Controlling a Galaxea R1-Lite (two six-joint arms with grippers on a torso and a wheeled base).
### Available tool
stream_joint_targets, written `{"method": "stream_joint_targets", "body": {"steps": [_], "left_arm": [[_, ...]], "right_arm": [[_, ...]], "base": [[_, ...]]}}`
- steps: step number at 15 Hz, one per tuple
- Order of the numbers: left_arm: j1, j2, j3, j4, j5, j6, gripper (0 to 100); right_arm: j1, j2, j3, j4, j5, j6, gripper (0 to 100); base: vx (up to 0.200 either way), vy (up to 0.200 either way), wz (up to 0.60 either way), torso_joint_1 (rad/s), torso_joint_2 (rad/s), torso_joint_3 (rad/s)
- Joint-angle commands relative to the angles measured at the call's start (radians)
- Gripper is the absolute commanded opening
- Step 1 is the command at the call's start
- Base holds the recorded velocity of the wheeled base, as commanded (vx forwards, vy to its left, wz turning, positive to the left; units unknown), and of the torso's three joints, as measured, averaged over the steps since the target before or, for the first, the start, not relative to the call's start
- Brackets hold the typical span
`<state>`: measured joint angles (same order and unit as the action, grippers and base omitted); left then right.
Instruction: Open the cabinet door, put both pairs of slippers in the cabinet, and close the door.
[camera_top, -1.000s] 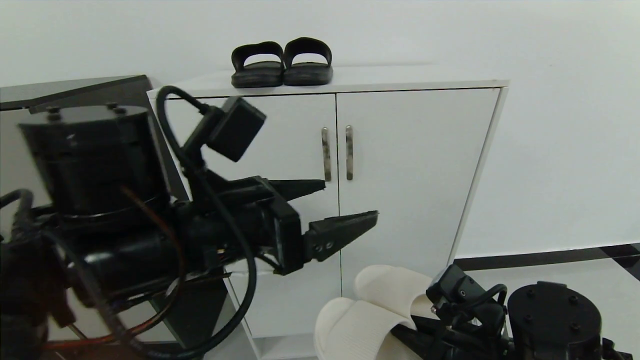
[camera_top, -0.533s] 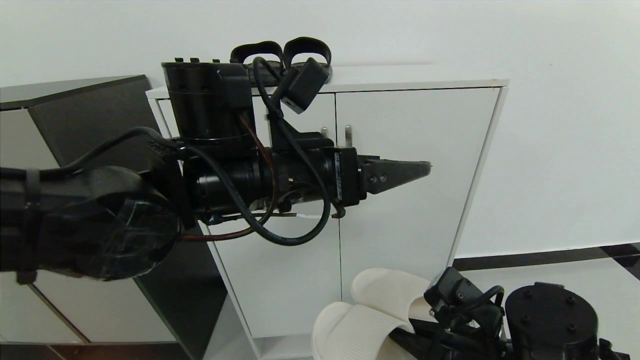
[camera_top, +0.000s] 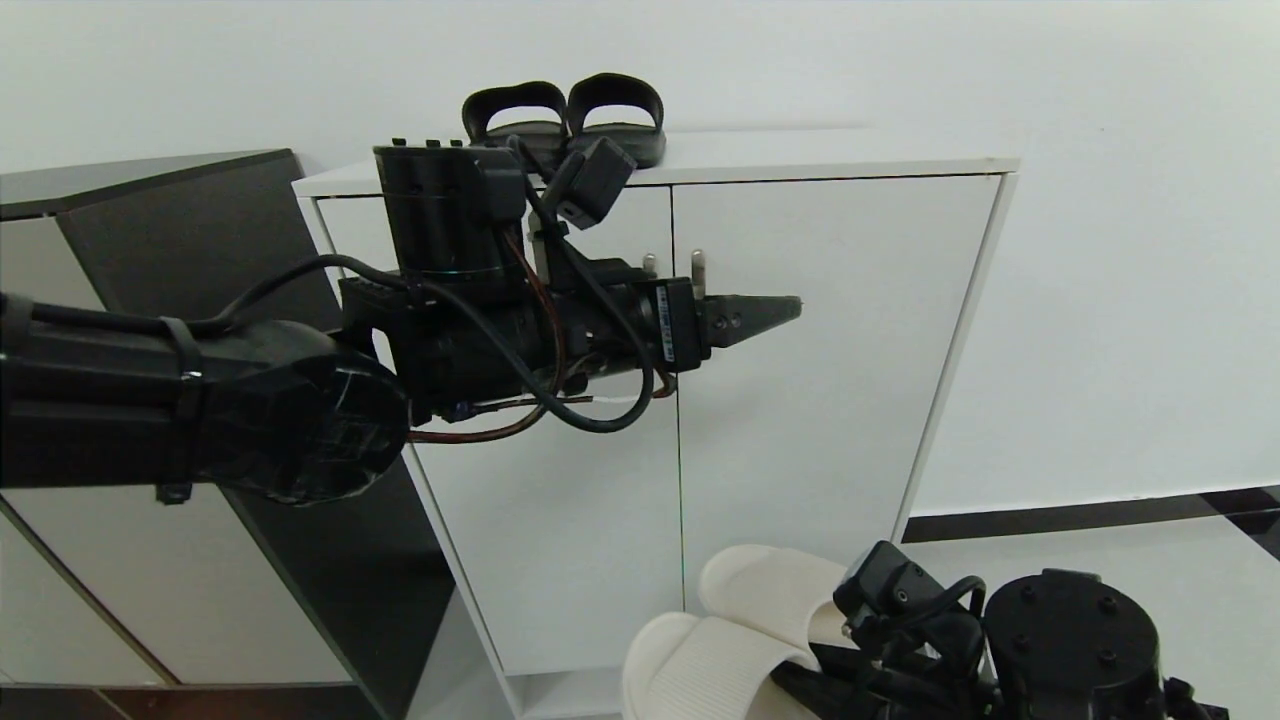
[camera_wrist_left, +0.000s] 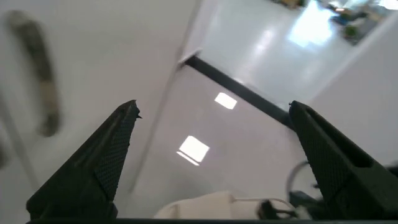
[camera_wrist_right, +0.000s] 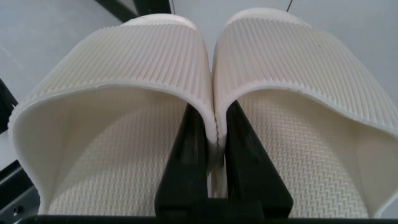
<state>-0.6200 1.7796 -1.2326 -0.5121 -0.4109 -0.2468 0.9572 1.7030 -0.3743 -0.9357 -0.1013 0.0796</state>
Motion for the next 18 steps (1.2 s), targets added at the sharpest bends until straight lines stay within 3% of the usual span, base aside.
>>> {"method": "stream_joint_targets", "body": {"steps": [1, 6, 9, 18], "left_arm": [[-0.001, 0.014, -0.005, -0.005, 0.024, 0.009, 100], [0.003, 0.015, -0.008, -0.005, 0.09, 0.012, 100], [0.014, 0.05, -0.03, -0.003, 0.138, 0.032, 100], [0.028, 0.198, -0.17, 0.001, 0.168, 0.035, 100]], "right_arm": [[0.0, 0.009, 0.001, 0.0, 0.0, 0.0, 0], [0.0, 0.024, 0.0, -0.003, -0.003, 0.0, 0], [-0.002, 0.038, 0.0, -0.003, -0.005, -0.001, 0], [0.005, 0.024, 0.0, -0.02, -0.003, -0.001, 0]], "base": [[0.0, 0.0, 0.0, 0.0, 0.0, 0.0], [0.0, 0.0, 0.0, 0.0, 0.0, 0.0], [0.0, 0.0, 0.0, 0.0, 0.0, 0.0], [0.0, 0.0, 0.0, 0.0, 0.0, 0.0]]}}
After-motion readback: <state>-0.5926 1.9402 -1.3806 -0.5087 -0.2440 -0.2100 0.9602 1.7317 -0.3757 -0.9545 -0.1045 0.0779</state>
